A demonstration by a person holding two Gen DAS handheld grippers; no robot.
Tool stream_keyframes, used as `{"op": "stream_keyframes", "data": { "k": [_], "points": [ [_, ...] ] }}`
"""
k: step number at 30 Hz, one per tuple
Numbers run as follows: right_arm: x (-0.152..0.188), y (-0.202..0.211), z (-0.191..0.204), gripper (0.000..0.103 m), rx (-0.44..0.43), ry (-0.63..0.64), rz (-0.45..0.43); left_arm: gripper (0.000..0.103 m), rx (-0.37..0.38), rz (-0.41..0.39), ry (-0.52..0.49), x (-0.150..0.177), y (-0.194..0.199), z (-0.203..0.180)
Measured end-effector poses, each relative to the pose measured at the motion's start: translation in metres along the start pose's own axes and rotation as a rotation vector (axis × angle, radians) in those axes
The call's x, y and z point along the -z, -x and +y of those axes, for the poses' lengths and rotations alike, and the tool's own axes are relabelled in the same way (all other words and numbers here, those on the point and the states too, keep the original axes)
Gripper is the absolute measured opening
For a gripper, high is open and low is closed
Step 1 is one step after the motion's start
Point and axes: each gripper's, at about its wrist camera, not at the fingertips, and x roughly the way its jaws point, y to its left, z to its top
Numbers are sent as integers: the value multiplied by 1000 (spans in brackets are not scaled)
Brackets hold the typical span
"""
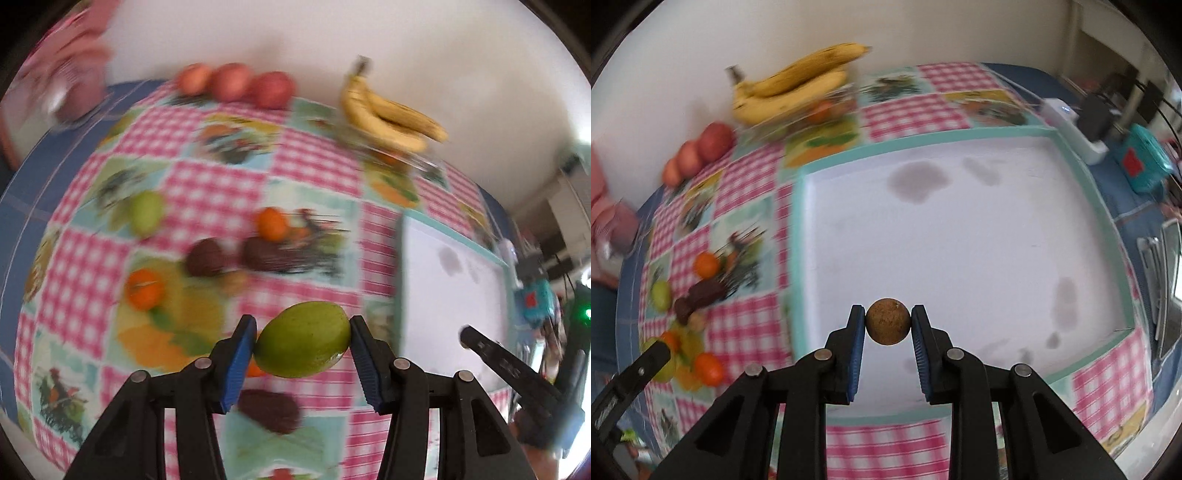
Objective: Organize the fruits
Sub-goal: 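Carry the green pear and brown fruit into the white tray and release both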
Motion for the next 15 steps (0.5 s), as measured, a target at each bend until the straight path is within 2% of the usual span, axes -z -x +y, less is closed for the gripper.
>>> {"op": "stream_keyframes", "data": {
  "k": [8, 12, 15],
  "points": [
    [-19, -6, -45, 26, 19, -110, -7, 54, 77, 26, -174, -15, -34, -87],
    [-33, -10, -60, 27, 33, -145, -27, 54, 57, 38, -261, -20, -58, -118],
    [-43, -13, -69, 27, 46, -167, -37, 54, 62, 49, -290, -24, -73, -130]
  ]
}}
